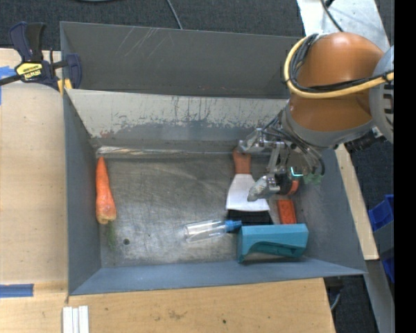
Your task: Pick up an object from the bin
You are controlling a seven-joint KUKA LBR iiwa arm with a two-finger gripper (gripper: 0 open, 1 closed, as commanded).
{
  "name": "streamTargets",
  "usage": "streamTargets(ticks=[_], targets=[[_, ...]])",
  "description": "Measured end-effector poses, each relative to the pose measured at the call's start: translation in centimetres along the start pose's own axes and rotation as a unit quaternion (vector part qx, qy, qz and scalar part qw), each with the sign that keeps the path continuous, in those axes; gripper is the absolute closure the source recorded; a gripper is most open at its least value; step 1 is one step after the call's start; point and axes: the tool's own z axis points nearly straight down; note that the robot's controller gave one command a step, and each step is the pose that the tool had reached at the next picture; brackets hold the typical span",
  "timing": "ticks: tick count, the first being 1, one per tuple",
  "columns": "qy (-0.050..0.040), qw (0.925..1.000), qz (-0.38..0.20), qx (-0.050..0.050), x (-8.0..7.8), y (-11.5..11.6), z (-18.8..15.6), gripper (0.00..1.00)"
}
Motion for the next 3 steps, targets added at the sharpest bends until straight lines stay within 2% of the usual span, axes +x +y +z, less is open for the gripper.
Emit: streamTargets(ticks=[1,2,3], targets=[[-0.0038,1.0000,0.000,0.000,-0.1,0.0,-0.4,0.00],[-0.0076,1.0000,0.005,0.001,1.5,3.3,3.8,0.00],[-0.0042,1.0000,0.005,-0.002,1.5,4.7,8.7,0.00]])
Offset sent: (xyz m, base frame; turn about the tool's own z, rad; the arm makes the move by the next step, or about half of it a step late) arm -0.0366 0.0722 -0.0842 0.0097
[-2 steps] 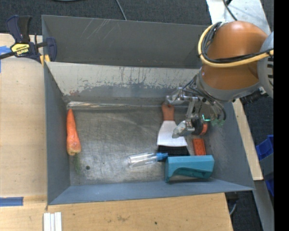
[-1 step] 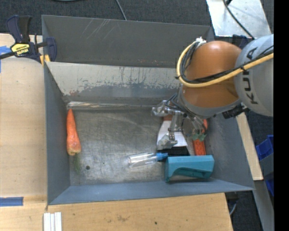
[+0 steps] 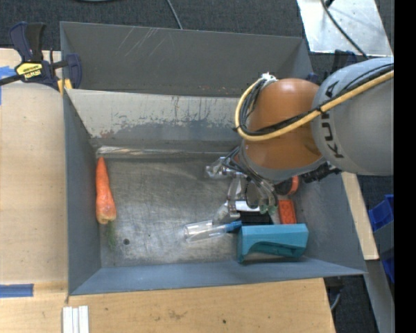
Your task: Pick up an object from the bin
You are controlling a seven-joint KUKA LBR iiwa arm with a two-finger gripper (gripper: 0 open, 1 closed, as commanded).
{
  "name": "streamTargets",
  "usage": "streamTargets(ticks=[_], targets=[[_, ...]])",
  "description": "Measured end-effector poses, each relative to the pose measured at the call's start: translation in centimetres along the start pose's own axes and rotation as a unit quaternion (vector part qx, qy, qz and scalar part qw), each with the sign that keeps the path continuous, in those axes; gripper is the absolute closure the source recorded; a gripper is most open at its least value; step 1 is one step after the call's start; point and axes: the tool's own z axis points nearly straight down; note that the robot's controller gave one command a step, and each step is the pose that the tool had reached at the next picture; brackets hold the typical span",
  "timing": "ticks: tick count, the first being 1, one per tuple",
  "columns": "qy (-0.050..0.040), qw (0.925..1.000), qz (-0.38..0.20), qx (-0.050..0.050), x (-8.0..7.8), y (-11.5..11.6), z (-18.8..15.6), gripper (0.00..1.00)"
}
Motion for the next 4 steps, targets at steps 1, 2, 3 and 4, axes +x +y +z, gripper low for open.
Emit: streamTargets(ticks=[1,2,3,4], targets=[[0.0034,0.9980,-0.062,0.002,2.6,1.2,1.3,0.00],[0.0039,0.9982,-0.060,0.002,4.2,0.7,6.3,1.00],[0.0039,0.9982,-0.060,0.002,4.2,0.7,6.3,1.00],[0.0023,0.9792,-0.203,0.001,3.7,-0.7,-9.6,1.00]])
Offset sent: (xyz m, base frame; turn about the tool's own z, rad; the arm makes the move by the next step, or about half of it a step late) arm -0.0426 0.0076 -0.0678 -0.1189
